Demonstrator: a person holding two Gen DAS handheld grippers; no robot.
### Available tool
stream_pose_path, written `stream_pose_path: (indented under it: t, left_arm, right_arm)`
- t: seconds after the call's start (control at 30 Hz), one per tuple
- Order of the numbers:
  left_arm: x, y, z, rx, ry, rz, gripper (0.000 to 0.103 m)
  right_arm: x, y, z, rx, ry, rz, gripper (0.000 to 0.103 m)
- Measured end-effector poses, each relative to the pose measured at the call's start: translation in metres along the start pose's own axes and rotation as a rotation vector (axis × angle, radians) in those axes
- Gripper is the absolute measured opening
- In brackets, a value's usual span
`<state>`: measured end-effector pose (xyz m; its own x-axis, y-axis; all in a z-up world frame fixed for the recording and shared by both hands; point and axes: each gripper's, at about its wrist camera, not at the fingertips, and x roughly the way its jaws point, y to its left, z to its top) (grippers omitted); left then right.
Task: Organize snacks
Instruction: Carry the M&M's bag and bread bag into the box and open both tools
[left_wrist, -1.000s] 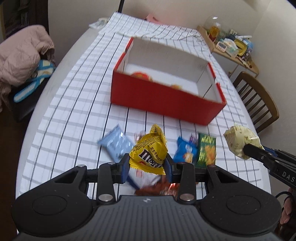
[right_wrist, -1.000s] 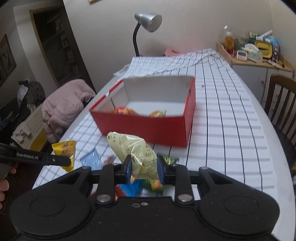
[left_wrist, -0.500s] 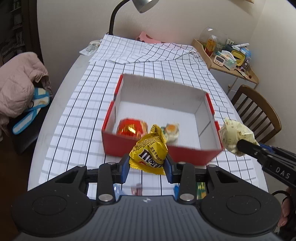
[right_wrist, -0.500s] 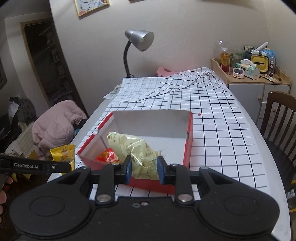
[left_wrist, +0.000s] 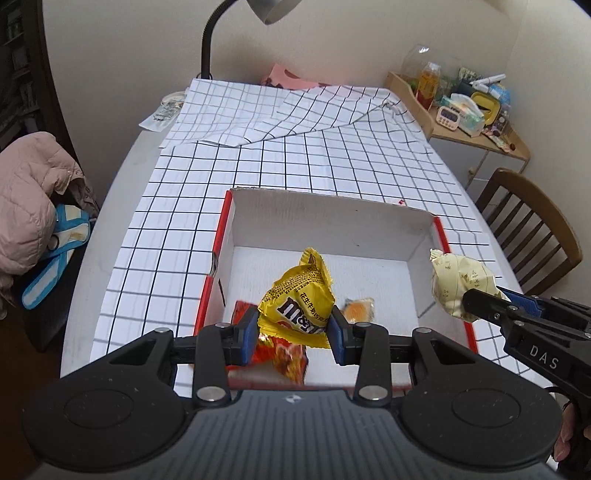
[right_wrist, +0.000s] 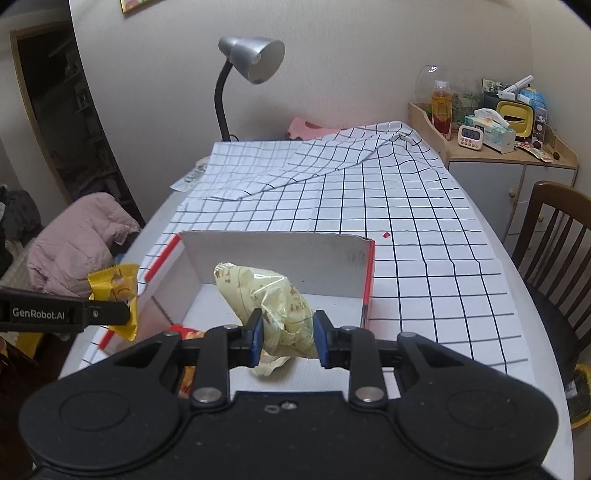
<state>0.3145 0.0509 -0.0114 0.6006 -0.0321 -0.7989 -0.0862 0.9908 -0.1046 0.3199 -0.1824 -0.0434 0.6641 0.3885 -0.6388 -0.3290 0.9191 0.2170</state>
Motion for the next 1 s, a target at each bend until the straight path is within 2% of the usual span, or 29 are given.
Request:
stream_pose_path:
  t: [0.37, 0.57, 1.0]
  left_arm:
    - [0.064, 0.010, 0.027, 0.023, 0.087, 0.023, 0.038]
    - [0.092, 0.011, 0.031, 0.040, 0.147, 0.037, 0.038]
    - [0.123, 0.007, 0.026, 0.074, 0.214, 0.049, 0.038]
  right_arm:
    - [0.064, 0.003, 0.011, -0.031, 0.109, -0.039, 0.026]
    - [0.092, 0.008, 0.006, -0.044, 0.174, -0.057, 0.026]
    - [0.117, 0.018, -0.003, -0.104, 0.239, -0.103, 0.028]
